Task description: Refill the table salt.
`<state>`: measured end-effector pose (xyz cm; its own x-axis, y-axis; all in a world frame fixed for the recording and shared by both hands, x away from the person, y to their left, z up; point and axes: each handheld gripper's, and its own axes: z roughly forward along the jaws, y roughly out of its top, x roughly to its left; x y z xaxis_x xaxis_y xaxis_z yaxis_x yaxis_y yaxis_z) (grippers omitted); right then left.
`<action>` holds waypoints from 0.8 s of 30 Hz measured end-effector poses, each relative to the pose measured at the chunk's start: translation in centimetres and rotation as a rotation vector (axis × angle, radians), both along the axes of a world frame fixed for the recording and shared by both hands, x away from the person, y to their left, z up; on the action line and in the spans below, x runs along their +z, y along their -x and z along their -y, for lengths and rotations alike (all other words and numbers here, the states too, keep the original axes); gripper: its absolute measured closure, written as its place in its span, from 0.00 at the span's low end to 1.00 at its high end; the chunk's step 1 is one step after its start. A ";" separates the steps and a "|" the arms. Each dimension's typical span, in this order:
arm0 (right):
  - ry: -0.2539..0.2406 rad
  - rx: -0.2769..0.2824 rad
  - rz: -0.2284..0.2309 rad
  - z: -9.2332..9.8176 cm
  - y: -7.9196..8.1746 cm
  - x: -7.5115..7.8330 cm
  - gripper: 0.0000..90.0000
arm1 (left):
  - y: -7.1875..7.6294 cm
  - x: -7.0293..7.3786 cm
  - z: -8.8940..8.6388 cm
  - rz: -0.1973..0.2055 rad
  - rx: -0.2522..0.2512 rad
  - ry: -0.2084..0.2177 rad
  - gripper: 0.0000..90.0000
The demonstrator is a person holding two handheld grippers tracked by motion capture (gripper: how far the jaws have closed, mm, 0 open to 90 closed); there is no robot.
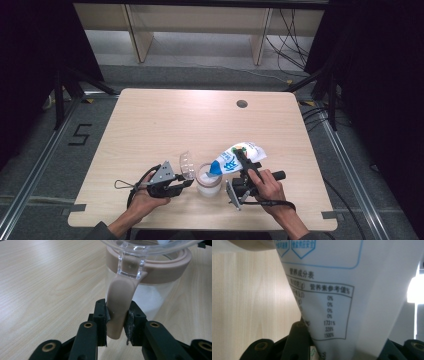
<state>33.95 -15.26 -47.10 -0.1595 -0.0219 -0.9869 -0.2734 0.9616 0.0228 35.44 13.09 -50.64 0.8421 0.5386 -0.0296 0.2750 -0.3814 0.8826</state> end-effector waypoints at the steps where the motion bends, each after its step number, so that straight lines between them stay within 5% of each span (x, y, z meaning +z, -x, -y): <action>1: -0.027 -0.016 -0.006 0.0 0.1 0.0 0.81 | 0.0 0.0 0.0 0.000 0.002 -0.005 0.81; 2: 0.013 0.005 0.007 0.0 -0.1 0.3 0.81 | 0.0 0.0 0.0 -0.008 0.006 -0.002 0.81; 5: -0.067 -0.001 -0.030 0.2 -0.2 0.0 0.81 | 0.0 0.0 0.0 0.003 -0.003 -0.006 0.81; 11: -0.148 -0.012 -0.090 0.4 -0.4 -0.1 0.82 | 0.0 0.0 0.0 0.001 0.004 0.002 0.81; 12: -0.129 0.001 -0.088 0.4 -0.5 0.2 0.82 | 0.0 0.0 0.1 -0.004 0.005 0.008 0.81; 15: -0.201 -0.032 -0.134 0.5 -0.4 0.0 0.82 | 0.0 0.0 0.0 0.001 0.003 -0.006 0.81; 17: -0.181 -0.007 -0.143 0.6 -0.8 0.4 0.82 | 0.0 0.0 0.0 -0.001 0.004 -0.007 0.81; 18: -0.227 -0.019 -0.178 0.7 -0.8 0.1 0.82 | 0.0 0.0 0.0 0.000 0.005 -0.002 0.81; 24: -0.248 -0.024 -0.185 1.0 -1.0 0.3 0.82 | 0.0 0.0 0.0 -0.001 0.005 0.005 0.81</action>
